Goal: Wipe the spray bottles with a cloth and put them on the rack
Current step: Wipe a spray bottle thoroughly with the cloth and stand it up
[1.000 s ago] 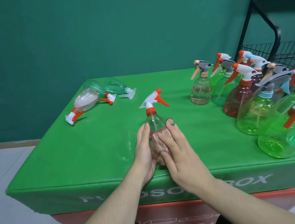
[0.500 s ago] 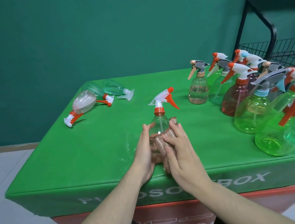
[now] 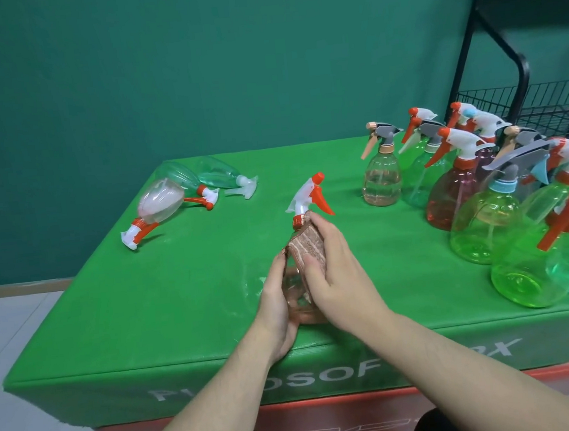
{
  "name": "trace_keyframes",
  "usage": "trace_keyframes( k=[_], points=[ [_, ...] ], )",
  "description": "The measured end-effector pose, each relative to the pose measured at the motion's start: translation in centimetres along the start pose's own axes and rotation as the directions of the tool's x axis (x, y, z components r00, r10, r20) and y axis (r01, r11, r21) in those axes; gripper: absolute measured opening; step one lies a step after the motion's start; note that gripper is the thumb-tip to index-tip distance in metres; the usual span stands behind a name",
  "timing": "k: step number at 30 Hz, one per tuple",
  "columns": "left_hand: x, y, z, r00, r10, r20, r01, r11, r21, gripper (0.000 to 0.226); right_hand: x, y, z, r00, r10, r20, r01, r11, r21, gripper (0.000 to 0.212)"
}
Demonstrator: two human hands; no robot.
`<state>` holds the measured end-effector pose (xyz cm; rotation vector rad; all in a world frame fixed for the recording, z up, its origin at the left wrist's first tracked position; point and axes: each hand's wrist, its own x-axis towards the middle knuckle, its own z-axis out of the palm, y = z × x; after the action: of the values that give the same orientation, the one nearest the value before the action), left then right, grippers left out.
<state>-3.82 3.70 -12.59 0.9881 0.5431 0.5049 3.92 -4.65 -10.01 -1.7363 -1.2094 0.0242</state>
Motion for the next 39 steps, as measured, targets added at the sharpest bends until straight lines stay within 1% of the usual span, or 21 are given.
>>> trace_keyframes(
  k=[3,5,9,11,12,14,15,19,23,27,32,34,36,37,39],
  points=[
    [-0.2,0.2,0.0,1.0,-0.008,0.014,0.008,1.0,-0.027,0.057,0.6,-0.3,0.1,1.0,-0.009,0.013,0.01,0.998,-0.054,0.06],
    [-0.2,0.1,-0.1,1.0,0.0,0.013,0.001,1.0,-0.019,0.052,0.5,-0.3,0.2,0.999,-0.038,0.015,0.039,0.993,-0.111,0.059],
    [-0.3,-0.1,-0.2,0.999,0.002,0.038,-0.003,1.0,0.014,0.044,-0.2,0.3,0.6,0.996,-0.088,0.008,0.089,0.99,-0.108,0.059],
    [-0.3,-0.1,-0.1,0.999,0.03,0.034,-0.031,0.999,0.015,0.036,-0.8,0.6,0.6,0.992,-0.126,0.006,0.126,0.984,-0.124,0.057],
    [-0.3,0.0,0.0,0.998,0.053,0.02,-0.053,0.998,0.018,0.037,-1.1,0.7,0.6,0.988,-0.151,0.011,0.151,0.979,-0.136,0.056],
    [-0.2,-0.1,0.0,0.997,0.072,0.012,-0.072,0.997,0.012,0.058,-1.9,1.0,0.7,0.98,-0.199,0.023,0.2,0.968,-0.151,0.053],
    [-0.1,-0.1,-0.1,0.997,0.078,0.007,-0.078,0.997,-0.006,0.062,-2.4,1.3,0.8,0.975,-0.22,0.025,0.221,0.963,-0.155,0.052],
    [0.2,-0.2,-0.3,0.995,0.103,0.013,-0.102,0.99,-0.095,0.066,-4.5,2.9,0.9,0.956,-0.292,0.045,0.295,0.935,-0.196,0.052],
    [0.1,-0.4,-0.2,0.99,0.143,0.013,-0.141,0.983,-0.116,0.054,-5.6,3.5,0.8,0.953,-0.295,0.065,0.302,0.929,-0.214,0.055],
    [0.0,-0.2,-0.1,0.99,0.144,0.003,-0.142,0.981,-0.129,0.05,-6.2,3.3,0.8,0.955,-0.285,0.078,0.295,0.929,-0.221,0.051],
    [-0.1,-0.1,-0.2,0.994,0.109,-0.024,-0.111,0.988,-0.104,0.062,-6.2,2.7,1.1,0.974,-0.223,0.041,0.227,0.958,-0.173,0.047],
    [0.0,0.0,-0.3,0.996,0.084,-0.011,-0.085,0.993,-0.077,0.065,-6.1,2.6,1.2,0.968,-0.249,0.025,0.249,0.955,-0.162,0.042],
    [0.0,-0.2,-0.3,0.998,0.057,0.029,-0.055,0.997,-0.048,0.073,-5.7,2.4,1.3,0.961,-0.277,0.008,0.275,0.948,-0.161,0.039],
    [0.0,-0.3,-0.4,0.997,0.054,0.05,-0.052,0.998,-0.045,0.073,-5.4,2.3,1.3,0.958,-0.286,0.0,0.283,0.946,-0.161,0.038],
    [0.1,-0.3,-0.4,0.997,0.071,0.038,-0.07,0.997,-0.027,0.062,-4.3,2.1,1.0,0.957,-0.29,-0.019,0.283,0.946,-0.157,0.038]
  ],
)
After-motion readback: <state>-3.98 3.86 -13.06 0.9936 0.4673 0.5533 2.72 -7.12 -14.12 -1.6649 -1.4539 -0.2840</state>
